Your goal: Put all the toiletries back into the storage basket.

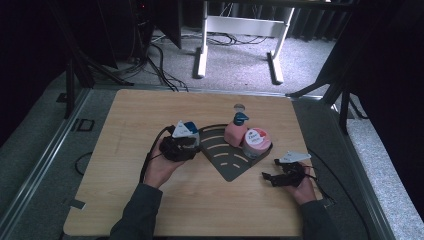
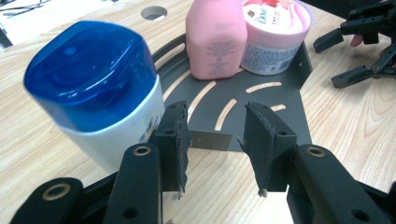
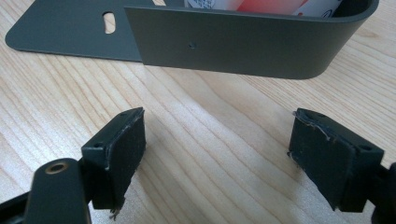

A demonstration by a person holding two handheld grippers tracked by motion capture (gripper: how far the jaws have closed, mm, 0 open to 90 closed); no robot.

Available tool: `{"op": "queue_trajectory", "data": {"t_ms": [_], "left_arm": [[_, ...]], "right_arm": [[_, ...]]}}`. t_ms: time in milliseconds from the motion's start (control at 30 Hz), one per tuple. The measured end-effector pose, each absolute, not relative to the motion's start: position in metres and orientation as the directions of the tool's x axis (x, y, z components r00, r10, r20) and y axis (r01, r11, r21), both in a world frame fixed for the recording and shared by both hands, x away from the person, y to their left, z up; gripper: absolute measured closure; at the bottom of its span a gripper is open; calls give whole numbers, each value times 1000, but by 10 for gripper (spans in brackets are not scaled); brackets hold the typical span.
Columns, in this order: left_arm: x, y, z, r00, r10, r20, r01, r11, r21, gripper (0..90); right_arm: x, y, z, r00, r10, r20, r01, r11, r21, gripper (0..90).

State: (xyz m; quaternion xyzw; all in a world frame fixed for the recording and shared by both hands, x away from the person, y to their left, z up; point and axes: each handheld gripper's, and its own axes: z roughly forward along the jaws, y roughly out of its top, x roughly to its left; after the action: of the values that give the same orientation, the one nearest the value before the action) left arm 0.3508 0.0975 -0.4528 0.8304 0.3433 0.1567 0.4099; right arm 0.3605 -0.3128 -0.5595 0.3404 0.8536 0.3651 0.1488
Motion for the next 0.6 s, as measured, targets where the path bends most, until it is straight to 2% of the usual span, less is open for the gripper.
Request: {"op": "queue_trajectory", "data": {"t_ms": [600], "left_arm": [[347,115,-452,699,715,-31,461,-417,784,596]], "right_arm": [[361,-313,-559,-724,690,-5,473,502,724,182]]}}
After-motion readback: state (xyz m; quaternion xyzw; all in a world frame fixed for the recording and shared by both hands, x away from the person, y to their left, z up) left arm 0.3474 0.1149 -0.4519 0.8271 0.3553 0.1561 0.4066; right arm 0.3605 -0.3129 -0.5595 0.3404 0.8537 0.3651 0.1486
